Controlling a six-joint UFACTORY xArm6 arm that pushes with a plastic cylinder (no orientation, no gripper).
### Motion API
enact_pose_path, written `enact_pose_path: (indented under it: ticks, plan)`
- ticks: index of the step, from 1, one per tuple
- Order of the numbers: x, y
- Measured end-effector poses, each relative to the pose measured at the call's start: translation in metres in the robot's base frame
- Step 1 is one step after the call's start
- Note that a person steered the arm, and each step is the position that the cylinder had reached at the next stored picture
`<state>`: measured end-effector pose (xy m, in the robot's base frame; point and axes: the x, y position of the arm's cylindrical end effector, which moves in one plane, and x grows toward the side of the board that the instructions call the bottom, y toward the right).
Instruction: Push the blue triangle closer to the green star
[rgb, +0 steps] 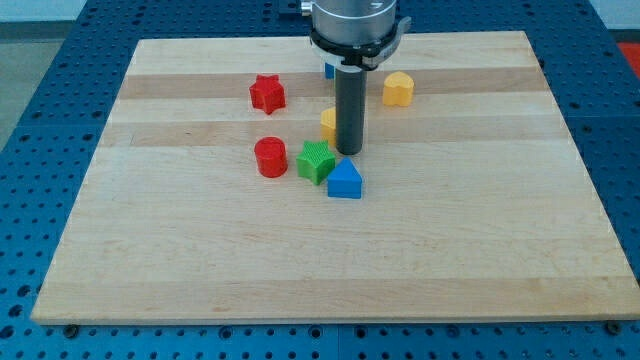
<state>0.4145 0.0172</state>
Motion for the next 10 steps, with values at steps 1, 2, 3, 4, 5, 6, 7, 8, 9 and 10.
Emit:
enact_pose_path:
  ticks: [1,2,3,4,5,6,7,8,9,10]
  plan:
    - [0.009,0.001]
    - [0.021,0.006]
    - [0.037,0.011]
    - [0.055,0.017]
    - [0.082,0.017]
    - [0.107,0.017]
    - [0.110,0.002]
    - [0.101,-0.001]
    - [0.087,-0.001]
    - [0.083,-0.007]
